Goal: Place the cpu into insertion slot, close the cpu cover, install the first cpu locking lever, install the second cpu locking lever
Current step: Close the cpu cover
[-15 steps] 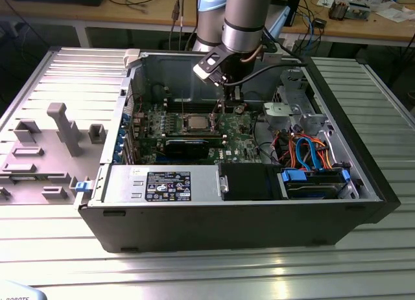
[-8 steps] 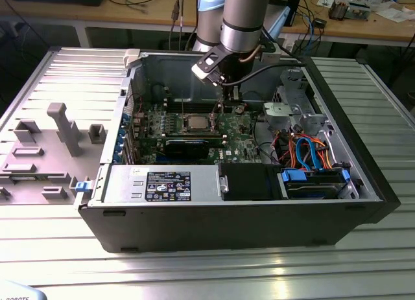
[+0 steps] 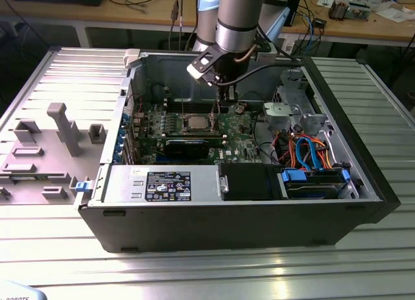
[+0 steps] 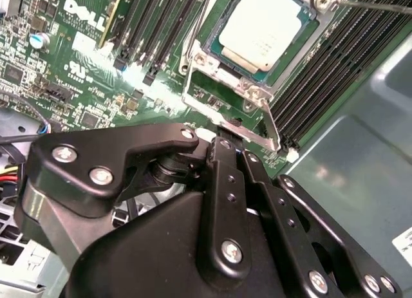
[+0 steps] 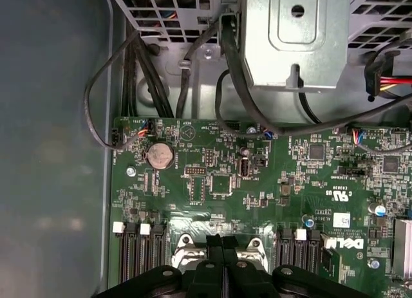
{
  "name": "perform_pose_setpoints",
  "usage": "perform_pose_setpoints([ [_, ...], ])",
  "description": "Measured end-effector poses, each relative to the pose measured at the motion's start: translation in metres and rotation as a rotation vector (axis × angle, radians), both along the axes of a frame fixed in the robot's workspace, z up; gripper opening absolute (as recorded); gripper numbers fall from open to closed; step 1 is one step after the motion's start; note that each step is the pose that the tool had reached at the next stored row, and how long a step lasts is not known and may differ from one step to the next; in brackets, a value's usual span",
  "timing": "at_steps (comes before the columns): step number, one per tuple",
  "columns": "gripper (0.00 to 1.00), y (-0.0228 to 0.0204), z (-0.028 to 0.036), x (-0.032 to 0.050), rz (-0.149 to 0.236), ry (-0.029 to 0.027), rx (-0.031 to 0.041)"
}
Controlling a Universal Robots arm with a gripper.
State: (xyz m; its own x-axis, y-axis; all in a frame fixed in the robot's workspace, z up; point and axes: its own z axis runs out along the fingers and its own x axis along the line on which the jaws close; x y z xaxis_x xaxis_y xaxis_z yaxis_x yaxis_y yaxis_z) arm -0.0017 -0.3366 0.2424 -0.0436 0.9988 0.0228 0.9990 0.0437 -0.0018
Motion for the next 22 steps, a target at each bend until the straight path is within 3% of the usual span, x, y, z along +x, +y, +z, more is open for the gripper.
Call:
perform_pose_setpoints([
  [7,0.11,0.0,-0.0002,-0.011,0.0,0.0,0.0001],
  [16,0.11,0.0,-0.0037,-0.0177,0.0,-0.0002,0.0001],
  [22,0.11,0.0,-0.0092,-0.0327,0.001,-0.0006,0.0],
])
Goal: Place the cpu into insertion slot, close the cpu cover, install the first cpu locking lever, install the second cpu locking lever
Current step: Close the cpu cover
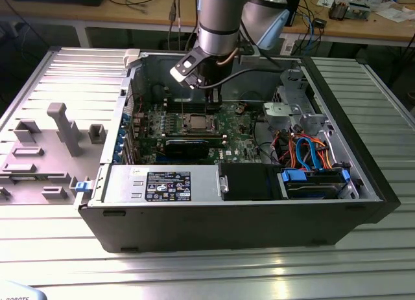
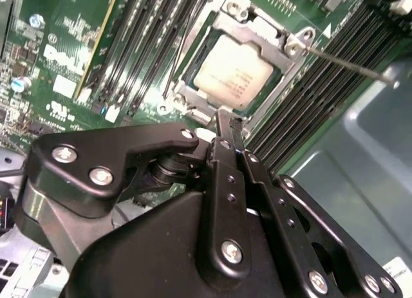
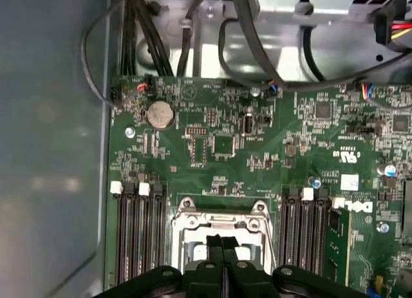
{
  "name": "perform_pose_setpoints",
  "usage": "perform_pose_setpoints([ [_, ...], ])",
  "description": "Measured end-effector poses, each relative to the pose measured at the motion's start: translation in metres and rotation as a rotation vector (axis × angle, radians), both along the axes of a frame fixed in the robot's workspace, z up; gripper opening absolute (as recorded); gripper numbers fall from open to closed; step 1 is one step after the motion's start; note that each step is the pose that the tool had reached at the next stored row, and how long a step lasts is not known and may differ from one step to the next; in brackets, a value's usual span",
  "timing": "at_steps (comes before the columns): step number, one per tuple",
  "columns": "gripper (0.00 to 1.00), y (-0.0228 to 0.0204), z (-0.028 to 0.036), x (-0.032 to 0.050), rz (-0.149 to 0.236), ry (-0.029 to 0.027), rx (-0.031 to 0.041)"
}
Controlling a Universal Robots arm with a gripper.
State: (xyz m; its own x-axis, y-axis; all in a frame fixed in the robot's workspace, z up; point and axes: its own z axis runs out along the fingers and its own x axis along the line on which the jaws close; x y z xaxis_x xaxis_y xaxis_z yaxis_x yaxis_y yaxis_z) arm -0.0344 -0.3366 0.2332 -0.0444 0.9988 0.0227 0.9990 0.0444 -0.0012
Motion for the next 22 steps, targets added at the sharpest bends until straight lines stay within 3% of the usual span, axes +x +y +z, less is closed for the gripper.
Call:
perform_pose_setpoints([
  [5,0.11,0.0,-0.0092,-0.0085,0.002,0.0,0.0001],
  [8,0.11,-0.0001,-0.0144,-0.018,0.003,0.0001,-0.0001],
  [12,0.11,-0.0001,-0.0195,-0.042,0.008,0.0,0.0001],
  [16,0.11,-0.0001,-0.0236,-0.0485,0.017,0.0,0.0001],
  [22,0.11,-0.0001,-0.0266,-0.0492,0.019,0.0,0.0],
])
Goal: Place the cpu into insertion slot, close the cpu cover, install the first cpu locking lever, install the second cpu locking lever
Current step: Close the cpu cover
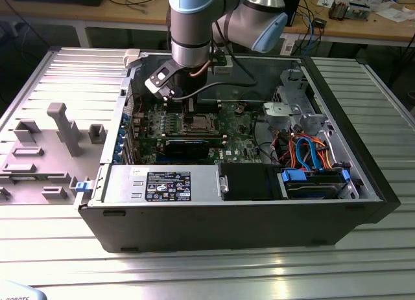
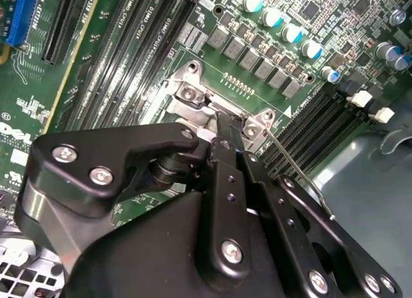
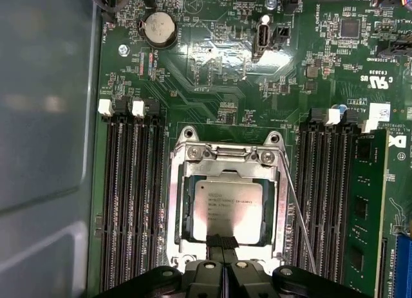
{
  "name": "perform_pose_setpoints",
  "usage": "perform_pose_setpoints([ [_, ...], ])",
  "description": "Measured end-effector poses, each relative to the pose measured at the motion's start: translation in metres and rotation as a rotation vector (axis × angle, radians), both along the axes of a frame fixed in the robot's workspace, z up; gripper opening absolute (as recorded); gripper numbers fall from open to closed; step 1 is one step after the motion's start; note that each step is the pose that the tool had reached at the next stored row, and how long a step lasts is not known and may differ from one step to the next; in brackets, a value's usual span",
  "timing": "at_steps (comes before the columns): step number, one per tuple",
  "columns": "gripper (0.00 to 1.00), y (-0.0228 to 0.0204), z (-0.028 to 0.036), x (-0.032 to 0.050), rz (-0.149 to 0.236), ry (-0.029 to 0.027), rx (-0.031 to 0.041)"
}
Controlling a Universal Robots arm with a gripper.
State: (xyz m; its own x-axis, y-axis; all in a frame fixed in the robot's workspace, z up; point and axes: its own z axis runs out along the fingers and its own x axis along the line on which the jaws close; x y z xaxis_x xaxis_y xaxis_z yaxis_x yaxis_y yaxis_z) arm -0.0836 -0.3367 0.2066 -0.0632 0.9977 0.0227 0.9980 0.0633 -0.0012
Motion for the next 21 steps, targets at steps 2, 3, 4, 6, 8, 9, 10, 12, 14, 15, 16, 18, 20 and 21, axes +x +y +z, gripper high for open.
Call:
perform_pose_setpoints([
  [2,0.11,0.0001,0.0011,0.0,0.0,-0.0001,0.0003],
  [3,0.11,0.0001,0.0023,0.0,0.0,0.0,0.0001],
  [4,0.11,0.0001,0.0036,0.0,0.0,0.0001,-0.0002],
  [6,0.11,0.0002,0.0061,0.0,0.001,0.0,-0.0012],
  [8,0.11,0.0002,0.0067,0.0001,0.001,-0.0001,-0.0012],
  [9,0.11,0.0002,0.0067,0.0014,0.001,0.0,-0.0014],
  [10,0.11,0.0002,0.0066,0.0028,0.001,0.0,-0.0014],
  [12,0.11,0.0003,0.0063,0.0089,0.001,0.0,-0.0027],
  [14,0.11,0.0004,0.0061,0.0155,0.001,0.0,-0.0035],
  [15,0.11,0.0005,0.0061,0.0178,0.001,0.0,-0.0039],
  [16,0.11,0.0005,0.0061,0.0195,0.001,0.0,-0.0041],
  [18,0.11,0.0005,0.006,0.0206,0.001,0.0001,-0.0042],
  [20,0.11,0.0006,0.0058,0.0257,0.001,-0.0001,-0.0041],
  [21,0.11,0.0005,0.0057,0.0275,0.001,-0.0001,-0.0046],
])
